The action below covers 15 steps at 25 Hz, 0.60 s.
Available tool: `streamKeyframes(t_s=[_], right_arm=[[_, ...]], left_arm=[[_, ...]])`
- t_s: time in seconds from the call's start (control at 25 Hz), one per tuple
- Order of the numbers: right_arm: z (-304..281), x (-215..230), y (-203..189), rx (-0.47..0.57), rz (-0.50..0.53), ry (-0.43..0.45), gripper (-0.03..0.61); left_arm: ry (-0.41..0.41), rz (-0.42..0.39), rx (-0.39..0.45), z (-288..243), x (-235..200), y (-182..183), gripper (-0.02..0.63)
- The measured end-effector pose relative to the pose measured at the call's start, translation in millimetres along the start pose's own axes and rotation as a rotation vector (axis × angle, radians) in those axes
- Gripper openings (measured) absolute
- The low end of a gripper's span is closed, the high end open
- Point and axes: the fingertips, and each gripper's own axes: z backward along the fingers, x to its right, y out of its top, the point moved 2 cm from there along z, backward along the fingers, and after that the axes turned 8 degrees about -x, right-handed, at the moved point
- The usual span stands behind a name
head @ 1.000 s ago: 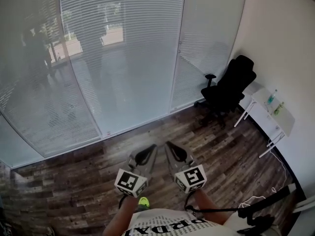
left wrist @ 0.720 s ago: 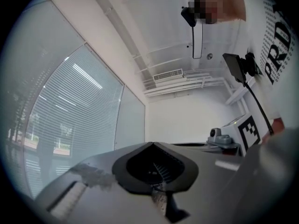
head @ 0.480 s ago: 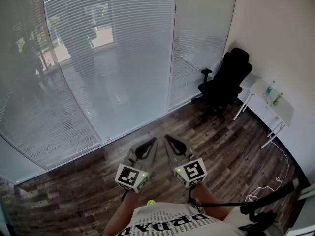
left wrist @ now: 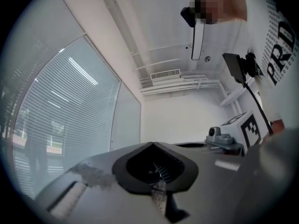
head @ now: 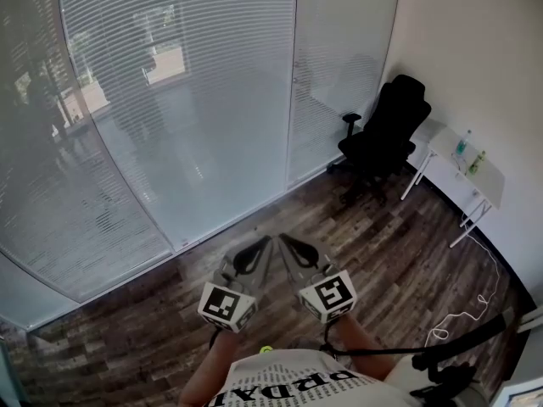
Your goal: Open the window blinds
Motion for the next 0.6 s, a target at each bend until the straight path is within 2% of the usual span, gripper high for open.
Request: streamKeyframes(t_s=[0.2,0.44,0.6], right_arm=[[-6,17,-8,-0.033,0.008,0.005,0.008],[-30,50,-7,-0.039,0.011,0.058,0.008],[-43,72,-1,-0.012,0.032,0.087,0.008]], left_arm=[[0.009,0.021,-0.008,-16,-3,-6,-0.008],[0.031,0.019,-0.012,-50,-21,-3,-0.008],[0.06,0.015,-0.023,-78,-34,-5,-0.008]])
